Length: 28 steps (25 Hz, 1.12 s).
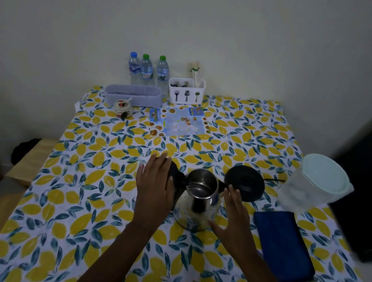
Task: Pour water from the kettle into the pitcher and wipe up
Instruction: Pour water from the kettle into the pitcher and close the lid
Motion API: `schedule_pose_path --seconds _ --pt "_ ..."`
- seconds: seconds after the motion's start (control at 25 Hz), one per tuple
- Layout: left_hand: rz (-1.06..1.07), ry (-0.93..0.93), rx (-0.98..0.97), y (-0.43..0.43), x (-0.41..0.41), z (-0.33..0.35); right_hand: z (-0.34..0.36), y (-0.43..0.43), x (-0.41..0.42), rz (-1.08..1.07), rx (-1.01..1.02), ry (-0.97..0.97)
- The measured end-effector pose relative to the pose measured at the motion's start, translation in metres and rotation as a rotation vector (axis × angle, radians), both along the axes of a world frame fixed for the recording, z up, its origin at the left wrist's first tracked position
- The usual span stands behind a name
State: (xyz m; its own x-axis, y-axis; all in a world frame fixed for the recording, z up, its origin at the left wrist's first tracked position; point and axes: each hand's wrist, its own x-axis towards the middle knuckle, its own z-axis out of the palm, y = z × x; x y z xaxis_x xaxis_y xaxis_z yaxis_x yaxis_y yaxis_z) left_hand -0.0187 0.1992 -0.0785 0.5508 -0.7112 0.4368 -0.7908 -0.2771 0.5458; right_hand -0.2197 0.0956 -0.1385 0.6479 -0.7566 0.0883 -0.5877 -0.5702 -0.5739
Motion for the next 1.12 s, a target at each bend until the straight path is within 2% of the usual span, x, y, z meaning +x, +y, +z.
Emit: schedule_pose_path --seconds 0.12,0.32,0.6,0.72,0.84,1.0,1.12 --pt "-0.137 -0.092 0.044 -0.022 -0.028 -0.001 0.003 -0.012 -0.025 -0.072 0.004 -0.035" --pt "-0.451 -0.037 0.224 -0.094 -0.096 -0.015 0.0 -0.051 -0.094 -0.24 0.054 -0.018" --pt "-0.716 -0.028 0.271 -0.211 -0.199 -0.036 -0.005 -0.114 -0.211 -0.442 0.075 -0.044" --pt "-0.751 -0.076 0.262 -0.252 -0.23 -0.044 -0.006 -0.152 -0.245 -0.509 0.093 -0.067" --pt "-0.735 -0.156 0.315 -0.291 -0.251 -0.04 -0.005 -0.197 -0.257 -0.597 0.147 -0.202" --pt "-0.615 -0.287 0.553 -0.33 -0.268 -0.029 0.003 -0.272 -0.247 -0.687 0.322 -0.428" --pt "-0.582 -0.354 0.656 -0.337 -0.275 -0.034 0.001 -0.31 -0.233 -0.607 0.536 -0.469"
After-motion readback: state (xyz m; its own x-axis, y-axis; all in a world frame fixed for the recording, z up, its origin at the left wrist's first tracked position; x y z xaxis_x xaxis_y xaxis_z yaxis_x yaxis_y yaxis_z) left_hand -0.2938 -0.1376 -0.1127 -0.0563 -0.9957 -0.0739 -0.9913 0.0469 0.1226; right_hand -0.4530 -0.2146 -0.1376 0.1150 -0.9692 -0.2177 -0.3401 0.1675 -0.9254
